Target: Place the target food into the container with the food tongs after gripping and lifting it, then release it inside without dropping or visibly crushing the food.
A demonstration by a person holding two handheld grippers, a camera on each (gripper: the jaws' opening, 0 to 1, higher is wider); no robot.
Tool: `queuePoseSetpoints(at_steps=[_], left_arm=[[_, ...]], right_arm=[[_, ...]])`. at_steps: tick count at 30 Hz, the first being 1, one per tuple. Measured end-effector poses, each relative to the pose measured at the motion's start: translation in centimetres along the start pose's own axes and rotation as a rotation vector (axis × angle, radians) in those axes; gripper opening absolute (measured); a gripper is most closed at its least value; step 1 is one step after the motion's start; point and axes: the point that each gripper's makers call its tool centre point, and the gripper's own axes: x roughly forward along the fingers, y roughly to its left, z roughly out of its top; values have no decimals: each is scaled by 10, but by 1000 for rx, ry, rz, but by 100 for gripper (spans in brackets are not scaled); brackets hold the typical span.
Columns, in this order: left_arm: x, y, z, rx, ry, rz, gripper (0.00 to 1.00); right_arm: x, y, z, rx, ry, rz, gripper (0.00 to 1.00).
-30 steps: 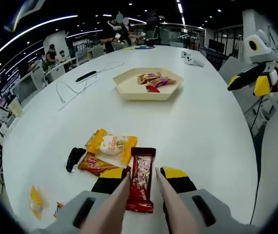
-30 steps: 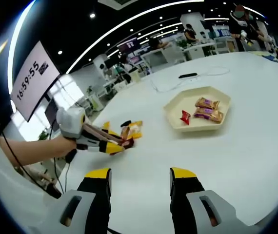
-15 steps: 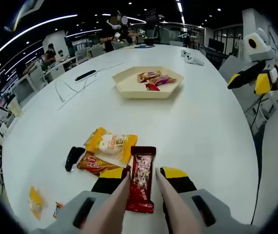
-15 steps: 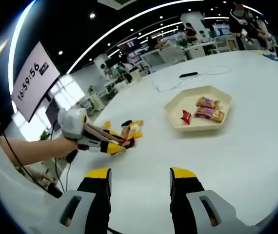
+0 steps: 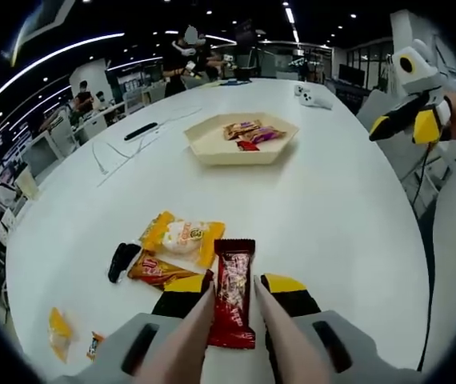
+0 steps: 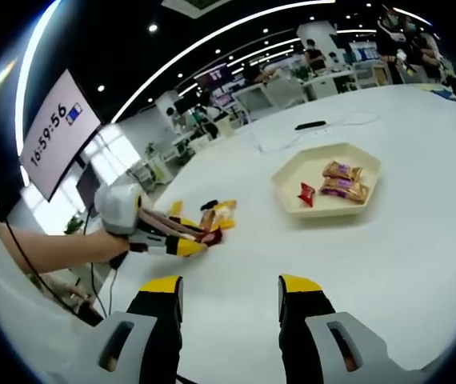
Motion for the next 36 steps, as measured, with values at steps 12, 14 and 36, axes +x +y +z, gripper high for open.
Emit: queuePoseSetpoints(at_steps=[12, 14, 36], left_arm=[[1, 3, 0, -25, -3, 19, 20], [1, 5, 0, -37, -7, 24, 20], [0, 5, -1, -54, -48, 51, 20]], right_arm=[[1, 1, -1, 4, -3, 7, 47], [2, 2, -1, 4, 0, 9, 47], [7, 5, 9, -3, -20, 11, 46]])
